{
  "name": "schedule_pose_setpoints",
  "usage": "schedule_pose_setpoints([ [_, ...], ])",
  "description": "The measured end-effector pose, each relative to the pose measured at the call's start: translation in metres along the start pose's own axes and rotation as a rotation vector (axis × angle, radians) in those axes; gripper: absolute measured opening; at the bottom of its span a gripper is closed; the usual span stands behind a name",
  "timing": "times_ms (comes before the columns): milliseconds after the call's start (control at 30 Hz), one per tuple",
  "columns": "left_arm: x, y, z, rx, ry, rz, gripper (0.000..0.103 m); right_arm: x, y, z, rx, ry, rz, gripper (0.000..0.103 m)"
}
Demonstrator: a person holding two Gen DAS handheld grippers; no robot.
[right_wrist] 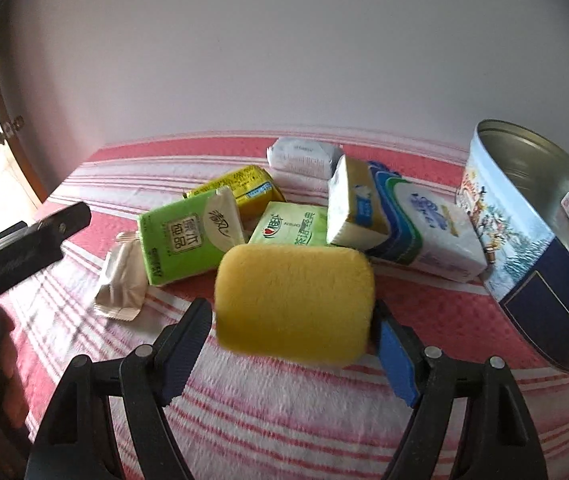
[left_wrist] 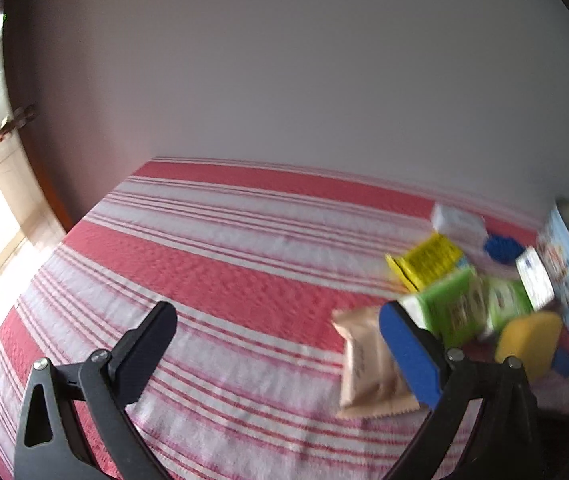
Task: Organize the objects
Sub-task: 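Grasp the tan biscuit packet with the left tool while the right tool grasps a yellow sponge, then carry biscuit packet and sponge over the tin and release both inside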
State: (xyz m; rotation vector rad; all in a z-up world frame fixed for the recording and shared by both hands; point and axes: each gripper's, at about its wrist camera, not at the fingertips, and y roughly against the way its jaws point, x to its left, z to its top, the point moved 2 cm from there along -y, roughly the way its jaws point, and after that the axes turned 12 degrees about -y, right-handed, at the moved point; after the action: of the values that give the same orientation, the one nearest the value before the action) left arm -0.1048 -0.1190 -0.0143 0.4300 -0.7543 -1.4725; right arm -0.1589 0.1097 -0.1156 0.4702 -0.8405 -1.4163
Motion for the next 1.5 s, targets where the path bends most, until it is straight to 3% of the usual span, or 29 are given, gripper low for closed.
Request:
schedule_pose_setpoints([
  [67,-0.008,-0.002,-0.001,0.016,-0.042,-0.011,0.102,-0.001,-0.007,0.000,0.032,-0.003,0.001,0.080],
  [133,-0.017,-0.007,-0.004,0.052,-0.081,-0.028,0.102,-0.005,-0.010,-0.001,0.048,-0.019,0.011,0.072],
  [333,-0.027,-0.019,-0.010,0.118,-0.123,-0.072,0.102,-0.011,0.005,-0.007,0.034,-0.006,0.066,0.070],
  [500,-0.034,-0.032,-0.009,0.141,-0.103,-0.094,0.102,-0.017,0.048,-0.002,-0.092,-0.041,0.129,0.070],
  [700,-0.043,-0.048,-0.008,0.148,-0.111,-0.019,0.102,-0.026,0.068,0.002,-0.187,-0.073,0.149,0.071],
  [800,-0.040,-0.049,-0.008,0.150,-0.075,-0.069,0.089,-0.028,0.068,0.002,-0.184,-0.095,0.156,0.071],
  [833,-0.037,-0.049,-0.009,0.150,-0.054,-0.113,0.075,-0.026,0.065,0.004,-0.183,-0.098,0.156,0.071],
  [900,-0.034,-0.044,-0.010,0.131,-0.034,-0.145,0.038,-0.025,0.066,0.002,-0.186,-0.103,0.155,0.071],
  [1033,-0.023,-0.042,-0.010,0.120,-0.003,-0.016,0.037,-0.026,0.067,0.004,-0.209,-0.107,0.151,0.071],
  [1133,-0.006,-0.028,-0.006,0.036,0.095,0.006,0.037,-0.028,0.073,0.005,-0.240,-0.114,0.158,0.070],
  [1267,0.011,0.009,-0.001,-0.180,0.191,0.042,0.037,-0.029,0.081,0.014,-0.332,-0.088,0.171,0.070],
  [1367,0.013,0.028,0.000,-0.300,0.211,0.053,0.037,-0.031,0.095,0.019,-0.403,-0.047,0.208,0.070],
  [1500,0.010,0.042,0.002,-0.383,0.213,0.062,0.037,-0.034,0.115,0.022,-0.488,0.032,0.275,0.071],
])
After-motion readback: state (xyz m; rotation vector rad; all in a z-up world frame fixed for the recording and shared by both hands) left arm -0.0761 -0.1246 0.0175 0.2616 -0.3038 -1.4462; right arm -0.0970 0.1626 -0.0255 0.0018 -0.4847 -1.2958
